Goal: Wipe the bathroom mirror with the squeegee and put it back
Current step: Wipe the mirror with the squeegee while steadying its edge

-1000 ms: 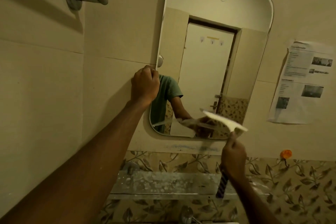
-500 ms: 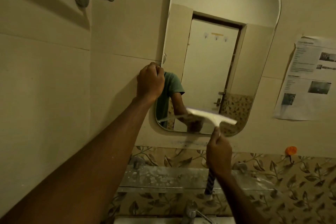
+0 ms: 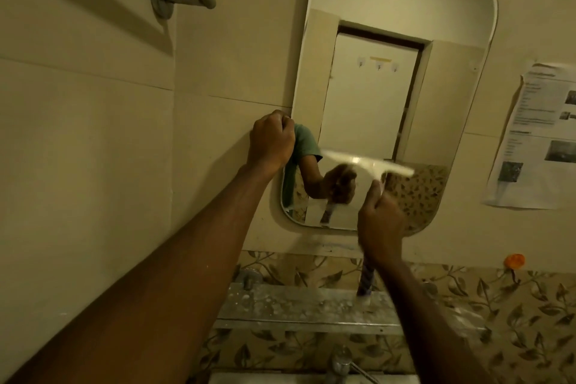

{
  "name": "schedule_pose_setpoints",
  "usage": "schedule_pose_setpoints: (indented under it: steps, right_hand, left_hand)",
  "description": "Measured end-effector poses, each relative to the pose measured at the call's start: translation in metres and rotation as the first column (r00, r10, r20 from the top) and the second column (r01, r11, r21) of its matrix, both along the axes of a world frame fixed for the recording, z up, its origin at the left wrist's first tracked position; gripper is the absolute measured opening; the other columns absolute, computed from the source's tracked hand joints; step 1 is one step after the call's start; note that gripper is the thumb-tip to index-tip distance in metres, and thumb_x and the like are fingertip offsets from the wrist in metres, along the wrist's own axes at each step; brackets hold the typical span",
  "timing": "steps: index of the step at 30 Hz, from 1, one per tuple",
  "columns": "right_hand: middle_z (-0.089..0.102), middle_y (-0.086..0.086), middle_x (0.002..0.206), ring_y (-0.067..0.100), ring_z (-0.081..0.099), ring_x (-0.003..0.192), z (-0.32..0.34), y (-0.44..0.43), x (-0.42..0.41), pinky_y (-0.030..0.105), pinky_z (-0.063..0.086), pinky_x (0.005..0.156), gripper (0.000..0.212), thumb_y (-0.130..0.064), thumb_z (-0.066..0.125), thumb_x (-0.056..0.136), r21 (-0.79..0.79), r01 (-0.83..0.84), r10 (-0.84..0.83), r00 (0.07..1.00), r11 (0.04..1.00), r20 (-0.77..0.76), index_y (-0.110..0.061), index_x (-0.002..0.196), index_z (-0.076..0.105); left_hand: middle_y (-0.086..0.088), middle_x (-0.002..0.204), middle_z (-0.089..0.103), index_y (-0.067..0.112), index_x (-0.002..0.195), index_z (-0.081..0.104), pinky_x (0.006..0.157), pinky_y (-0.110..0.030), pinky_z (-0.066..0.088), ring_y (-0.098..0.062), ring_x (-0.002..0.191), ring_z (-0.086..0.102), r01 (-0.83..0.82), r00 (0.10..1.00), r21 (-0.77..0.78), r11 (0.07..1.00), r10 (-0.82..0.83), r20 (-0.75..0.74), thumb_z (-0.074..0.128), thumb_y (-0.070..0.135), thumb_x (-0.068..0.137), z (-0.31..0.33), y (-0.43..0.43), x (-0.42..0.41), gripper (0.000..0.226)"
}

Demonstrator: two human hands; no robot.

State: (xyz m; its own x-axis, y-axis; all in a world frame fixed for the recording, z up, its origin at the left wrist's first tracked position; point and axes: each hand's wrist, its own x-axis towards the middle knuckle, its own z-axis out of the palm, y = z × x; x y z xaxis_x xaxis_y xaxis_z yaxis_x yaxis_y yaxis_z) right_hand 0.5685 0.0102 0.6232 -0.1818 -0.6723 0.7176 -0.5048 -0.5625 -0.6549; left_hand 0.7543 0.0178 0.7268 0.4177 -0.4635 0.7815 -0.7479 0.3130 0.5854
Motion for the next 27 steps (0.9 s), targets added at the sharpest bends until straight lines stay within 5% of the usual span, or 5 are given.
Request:
schedule_pose_setpoints:
  steps: [5, 14, 16, 22, 27]
  right_hand:
    - [0.046, 0.0, 0.049, 0.011, 0.04, 0.04, -0.071, 0.027, 0.011, 0.022, 0.03, 0.039, 0.05, -0.038, 0.028, 0.102, 0.153, 0.014, -0.008, 0.999, 0.988, -0.042, -0.018, 0.061, 0.048]
    - [0.049, -0.002, 0.054, 0.013, 0.048, 0.043, 0.09, 0.004, 0.009, 0.02, 0.041, 0.036, 0.049, -0.038, 0.026, 0.104, -0.113, -0.054, 0.049, 0.997, 0.992, -0.053, -0.018, 0.066, 0.05]
    - [0.048, -0.005, 0.053, 0.007, 0.043, 0.04, 0.054, 0.007, 0.016, 0.01, 0.032, 0.031, 0.045, -0.035, 0.031, 0.104, -0.058, -0.066, 0.063, 0.997, 0.996, -0.053, -0.02, 0.067, 0.051]
    - [0.044, -0.004, 0.049, 0.003, 0.037, 0.037, -0.065, 0.033, 0.013, 0.016, 0.033, 0.037, 0.049, -0.042, 0.034, 0.1, 0.185, -0.085, 0.101, 0.992, 0.979, -0.076, -0.018, 0.061, 0.049]
    - [0.05, 0.012, 0.06, 0.023, 0.044, 0.046, 0.023, 0.007, -0.037, 0.027, 0.04, 0.036, 0.048, -0.038, 0.03, 0.104, 0.019, -0.079, 0.078, 0.995, 0.997, 0.069, -0.012, 0.069, 0.052]
  left_hand:
    - [-0.017, 0.097, 0.067, -0.001, 0.097, 0.064, 0.07, -0.026, 0.037, -0.021, 0.084, 0.057, 0.024, 1.0, 0.025, 0.999, -0.025, 0.009, 0.039, 0.019, 0.099, 0.002, 0.001, 0.002, 0.032]
    - [0.001, 0.064, 0.047, 0.011, 0.072, 0.05, 0.052, -0.018, 0.027, -0.006, 0.058, 0.042, 0.123, 0.989, 0.062, 0.99, -0.117, -0.089, 0.034, 0.021, 0.1, 0.004, 0.009, 0.0, 0.034]
    - [0.002, 0.061, 0.045, 0.011, 0.07, 0.049, 0.052, -0.02, 0.028, -0.008, 0.057, 0.043, 0.142, 0.986, 0.068, 0.988, -0.135, -0.102, 0.033, 0.022, 0.1, 0.005, 0.009, 0.0, 0.036]
    - [-0.009, 0.075, 0.052, 0.008, 0.075, 0.053, 0.068, -0.028, 0.031, -0.021, 0.073, 0.048, 0.141, 0.989, 0.078, 0.987, -0.137, -0.061, 0.034, 0.024, 0.1, 0.003, 0.01, 0.002, 0.035]
    - [-0.003, 0.067, 0.048, 0.011, 0.071, 0.047, 0.057, -0.025, 0.032, -0.014, 0.061, 0.045, 0.139, 0.989, 0.078, 0.987, -0.135, -0.06, 0.034, 0.025, 0.1, 0.0, 0.009, 0.002, 0.034]
